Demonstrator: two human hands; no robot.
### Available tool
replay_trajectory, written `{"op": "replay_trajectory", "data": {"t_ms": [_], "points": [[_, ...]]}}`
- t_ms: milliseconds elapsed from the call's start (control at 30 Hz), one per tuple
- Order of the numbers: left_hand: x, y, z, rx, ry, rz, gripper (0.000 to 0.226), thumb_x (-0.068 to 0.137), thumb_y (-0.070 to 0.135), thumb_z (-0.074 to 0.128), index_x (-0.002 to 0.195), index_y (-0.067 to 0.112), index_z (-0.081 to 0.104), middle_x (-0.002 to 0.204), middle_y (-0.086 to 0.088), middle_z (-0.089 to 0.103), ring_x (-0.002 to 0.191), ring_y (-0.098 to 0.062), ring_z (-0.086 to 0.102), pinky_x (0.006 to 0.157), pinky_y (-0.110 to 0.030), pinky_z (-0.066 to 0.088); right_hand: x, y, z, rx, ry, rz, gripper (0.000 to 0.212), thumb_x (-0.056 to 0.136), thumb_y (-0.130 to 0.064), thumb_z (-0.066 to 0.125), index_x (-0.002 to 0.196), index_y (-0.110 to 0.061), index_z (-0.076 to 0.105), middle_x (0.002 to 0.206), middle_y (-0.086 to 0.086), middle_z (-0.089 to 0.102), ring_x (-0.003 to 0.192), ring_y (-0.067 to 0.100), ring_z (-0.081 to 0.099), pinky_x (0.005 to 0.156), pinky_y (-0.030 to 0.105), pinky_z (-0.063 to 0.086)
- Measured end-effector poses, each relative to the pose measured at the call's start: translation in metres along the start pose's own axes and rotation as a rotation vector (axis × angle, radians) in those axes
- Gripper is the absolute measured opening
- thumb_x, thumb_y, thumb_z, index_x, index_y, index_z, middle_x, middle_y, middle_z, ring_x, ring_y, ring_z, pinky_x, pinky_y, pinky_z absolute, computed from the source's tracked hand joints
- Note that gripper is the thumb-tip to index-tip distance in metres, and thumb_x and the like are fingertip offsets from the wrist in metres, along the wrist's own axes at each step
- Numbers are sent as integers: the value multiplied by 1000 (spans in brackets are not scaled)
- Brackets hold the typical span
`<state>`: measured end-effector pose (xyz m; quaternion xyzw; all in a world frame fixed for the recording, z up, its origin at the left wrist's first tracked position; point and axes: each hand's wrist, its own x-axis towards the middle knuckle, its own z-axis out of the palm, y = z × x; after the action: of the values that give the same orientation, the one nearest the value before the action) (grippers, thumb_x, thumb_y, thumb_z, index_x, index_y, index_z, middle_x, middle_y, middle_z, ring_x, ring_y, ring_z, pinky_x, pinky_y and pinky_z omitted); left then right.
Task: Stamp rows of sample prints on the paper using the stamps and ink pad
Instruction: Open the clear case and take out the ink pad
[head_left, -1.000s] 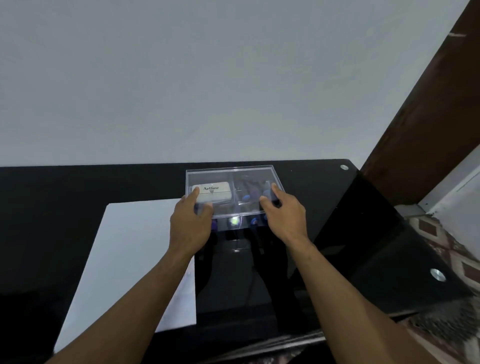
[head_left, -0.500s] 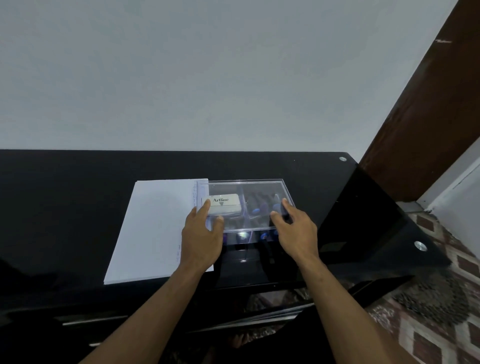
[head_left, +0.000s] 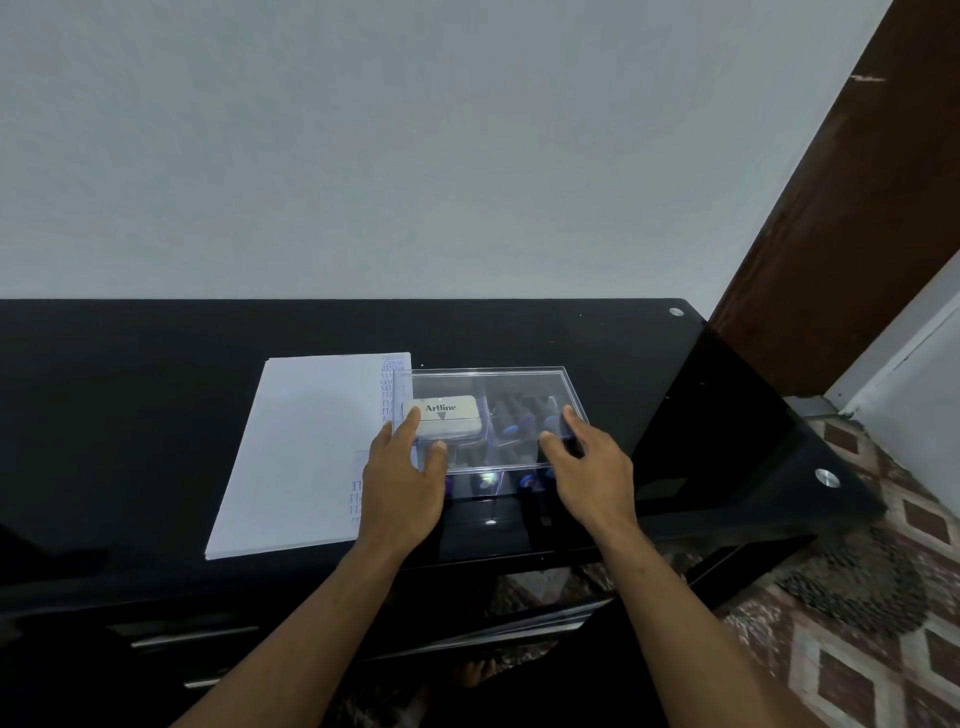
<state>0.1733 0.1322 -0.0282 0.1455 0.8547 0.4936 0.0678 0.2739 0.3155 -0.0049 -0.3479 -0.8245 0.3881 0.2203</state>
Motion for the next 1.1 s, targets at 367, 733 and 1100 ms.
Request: {"op": "replay_trajectory", "data": {"t_ms": [367,733,1100], "points": [[6,12,-5,89,30,57,62,97,27,64,152,12,40,161,-8,31,145,-24,33,112,-31,36,16,1,-1,-220,-43,-83,60,90,-50,56,142,-21,48,155,7,33,143,19,29,110,34,31],[6,23,-6,116,27,40,62,99,24,61,153,11,35,164,-8,23,147,-26,30,111,-30,36,19,-9,-6,-260,-76,-146,51,95,-44,55,137,-15,54,143,8,49,131,20,45,104,27,35],[19,30,-33,191,67,22,62,101,33,57,154,13,33,166,-4,20,151,-25,24,116,-33,28,22,-40,-1,-284,-45,-202,53,96,-43,53,139,-13,52,141,9,49,129,22,46,105,31,39]]}}
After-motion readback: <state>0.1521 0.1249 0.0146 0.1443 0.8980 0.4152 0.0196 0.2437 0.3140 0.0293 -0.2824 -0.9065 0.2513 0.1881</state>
